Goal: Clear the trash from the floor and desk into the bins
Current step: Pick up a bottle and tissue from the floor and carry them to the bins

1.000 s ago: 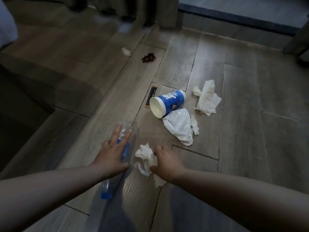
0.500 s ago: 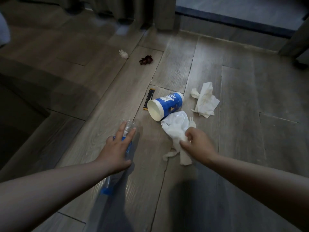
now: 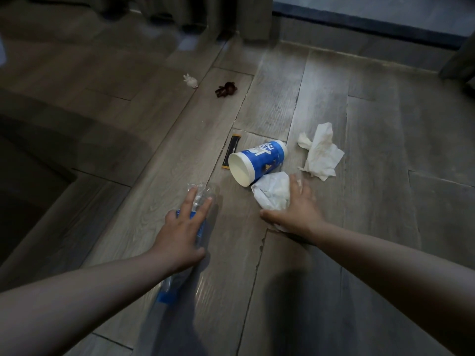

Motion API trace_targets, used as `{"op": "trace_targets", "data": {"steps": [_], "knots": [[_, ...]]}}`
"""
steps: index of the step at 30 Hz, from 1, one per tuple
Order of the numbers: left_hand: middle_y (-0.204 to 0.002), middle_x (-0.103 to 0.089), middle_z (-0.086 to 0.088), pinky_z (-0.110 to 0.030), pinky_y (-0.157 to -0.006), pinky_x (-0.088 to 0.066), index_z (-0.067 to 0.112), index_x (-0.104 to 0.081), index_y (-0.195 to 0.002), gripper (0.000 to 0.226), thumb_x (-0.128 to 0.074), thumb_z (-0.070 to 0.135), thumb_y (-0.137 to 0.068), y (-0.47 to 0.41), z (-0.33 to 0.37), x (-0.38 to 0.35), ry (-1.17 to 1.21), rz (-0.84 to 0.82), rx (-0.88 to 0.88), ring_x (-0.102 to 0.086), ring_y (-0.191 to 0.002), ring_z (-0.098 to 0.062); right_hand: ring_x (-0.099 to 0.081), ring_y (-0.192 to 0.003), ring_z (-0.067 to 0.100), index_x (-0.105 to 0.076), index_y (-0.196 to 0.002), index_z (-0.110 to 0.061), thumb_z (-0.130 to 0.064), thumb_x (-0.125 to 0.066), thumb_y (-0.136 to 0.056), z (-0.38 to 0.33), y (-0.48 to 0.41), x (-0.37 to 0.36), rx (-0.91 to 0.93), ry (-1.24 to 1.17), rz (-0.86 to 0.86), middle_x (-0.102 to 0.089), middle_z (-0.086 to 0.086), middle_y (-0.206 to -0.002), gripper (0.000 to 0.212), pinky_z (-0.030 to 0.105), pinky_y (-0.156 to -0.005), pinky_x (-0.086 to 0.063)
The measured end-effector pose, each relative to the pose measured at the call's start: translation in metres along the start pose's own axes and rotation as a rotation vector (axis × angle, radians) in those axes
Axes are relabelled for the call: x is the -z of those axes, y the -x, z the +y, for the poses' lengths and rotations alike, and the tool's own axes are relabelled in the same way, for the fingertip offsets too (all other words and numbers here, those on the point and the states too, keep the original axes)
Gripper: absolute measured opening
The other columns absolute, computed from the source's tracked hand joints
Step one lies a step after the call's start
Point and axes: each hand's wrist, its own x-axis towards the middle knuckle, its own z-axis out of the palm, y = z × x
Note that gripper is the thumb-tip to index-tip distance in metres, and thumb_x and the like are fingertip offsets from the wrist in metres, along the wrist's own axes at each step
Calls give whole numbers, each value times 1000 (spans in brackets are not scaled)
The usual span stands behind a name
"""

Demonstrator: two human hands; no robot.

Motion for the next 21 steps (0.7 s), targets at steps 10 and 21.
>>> {"op": "trace_targets", "data": {"steps": [10,21], "knots": [[-146,43,13,-23,-81,-45,45,12,-147,110,-69,39,-72,-2,-2,-1,-21,-11,-18,-30,-127,-31,-33,-131,30,-24,-146,-32,-44,-71,-77,1,15,-2,99,84,68,-24,10,-149,84,40,-103,-37],[-148,41,13,-24,-84,-43,44,11,-147,109,-68,40,-72,-2,-4,-2,-20,-7,-25,-31,-126,-31,-44,-116,25,-24,-144,-32,-41,-76,-72,9,28,12,87,-85,-18,-32,5,-132,89,45,-97,-47]]}}
